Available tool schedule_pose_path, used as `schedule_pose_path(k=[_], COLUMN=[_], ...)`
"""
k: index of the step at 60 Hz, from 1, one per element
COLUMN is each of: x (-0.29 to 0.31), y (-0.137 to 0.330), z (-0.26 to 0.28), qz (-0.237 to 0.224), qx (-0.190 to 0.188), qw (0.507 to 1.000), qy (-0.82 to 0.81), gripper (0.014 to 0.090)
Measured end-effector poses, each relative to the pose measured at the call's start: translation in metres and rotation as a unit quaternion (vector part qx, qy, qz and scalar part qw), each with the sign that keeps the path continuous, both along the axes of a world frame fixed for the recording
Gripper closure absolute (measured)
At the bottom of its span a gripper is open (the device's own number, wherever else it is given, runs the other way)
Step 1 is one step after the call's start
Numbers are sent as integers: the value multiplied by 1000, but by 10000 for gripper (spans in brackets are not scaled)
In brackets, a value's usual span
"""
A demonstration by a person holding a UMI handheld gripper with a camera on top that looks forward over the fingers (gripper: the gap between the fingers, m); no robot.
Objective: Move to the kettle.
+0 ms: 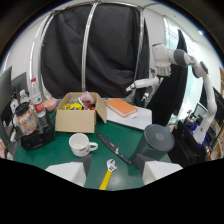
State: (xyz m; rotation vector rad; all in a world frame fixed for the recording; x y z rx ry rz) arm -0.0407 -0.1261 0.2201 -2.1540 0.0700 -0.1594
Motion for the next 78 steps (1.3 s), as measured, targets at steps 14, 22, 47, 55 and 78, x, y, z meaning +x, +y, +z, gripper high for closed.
schedule_pose_path(k=[14, 22, 47, 55, 78], x=[-36, -74, -237, -276, -371], y=[0, 6, -8, -8, 29], z=[6, 10, 7, 0, -15], qz=[-1, 6, 118, 139, 147], qx=[1, 13, 8, 3, 17], qw=[1000, 1000, 993, 990, 989], qy=[-3, -1, 10, 4, 14], gripper=[186, 185, 193, 191, 192])
